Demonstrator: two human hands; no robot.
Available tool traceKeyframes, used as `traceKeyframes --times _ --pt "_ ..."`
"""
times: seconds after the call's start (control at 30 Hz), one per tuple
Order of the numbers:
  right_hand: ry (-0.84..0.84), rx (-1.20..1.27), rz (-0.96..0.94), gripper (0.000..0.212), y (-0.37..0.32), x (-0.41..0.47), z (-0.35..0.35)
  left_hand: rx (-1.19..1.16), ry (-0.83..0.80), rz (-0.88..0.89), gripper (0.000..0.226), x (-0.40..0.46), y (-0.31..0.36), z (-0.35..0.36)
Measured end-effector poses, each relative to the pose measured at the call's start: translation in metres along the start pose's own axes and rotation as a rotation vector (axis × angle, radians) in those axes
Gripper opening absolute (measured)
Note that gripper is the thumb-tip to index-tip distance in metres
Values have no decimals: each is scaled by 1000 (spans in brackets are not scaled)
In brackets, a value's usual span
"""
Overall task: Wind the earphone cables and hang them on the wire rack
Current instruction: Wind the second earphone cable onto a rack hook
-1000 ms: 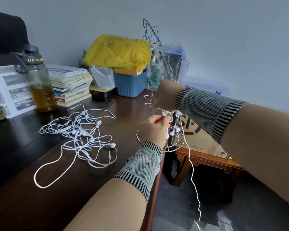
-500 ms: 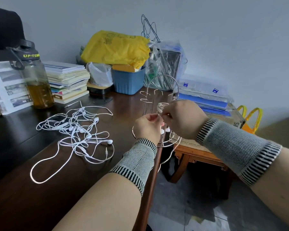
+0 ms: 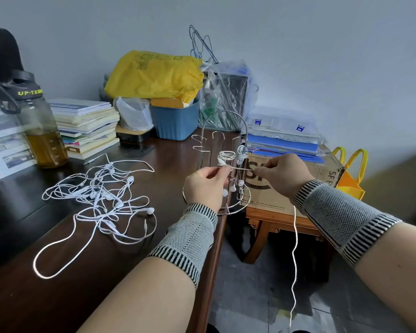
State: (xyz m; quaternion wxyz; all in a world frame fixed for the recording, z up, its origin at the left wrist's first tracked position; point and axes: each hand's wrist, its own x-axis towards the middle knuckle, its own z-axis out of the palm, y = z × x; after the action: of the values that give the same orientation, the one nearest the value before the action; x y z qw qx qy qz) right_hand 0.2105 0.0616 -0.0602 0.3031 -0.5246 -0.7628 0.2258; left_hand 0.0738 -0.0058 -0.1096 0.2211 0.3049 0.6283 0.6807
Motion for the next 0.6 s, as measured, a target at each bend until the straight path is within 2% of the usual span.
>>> traceKeyframes --times 0.2,0.3,0.43,0.6 --pt "9 98 78 25 4 -6 -15 -9 14 -10 16 3 0 2" --pt "81 86 -42 24 -15 -11 -25 12 17 -11 20 4 0 3" --pt "105 -146 -269 22 -61 -7 -28 19 16 -2 23 3 0 2" --pt "-36 -457 -335 18 -101 22 -8 48 12 26 17 1 0 2"
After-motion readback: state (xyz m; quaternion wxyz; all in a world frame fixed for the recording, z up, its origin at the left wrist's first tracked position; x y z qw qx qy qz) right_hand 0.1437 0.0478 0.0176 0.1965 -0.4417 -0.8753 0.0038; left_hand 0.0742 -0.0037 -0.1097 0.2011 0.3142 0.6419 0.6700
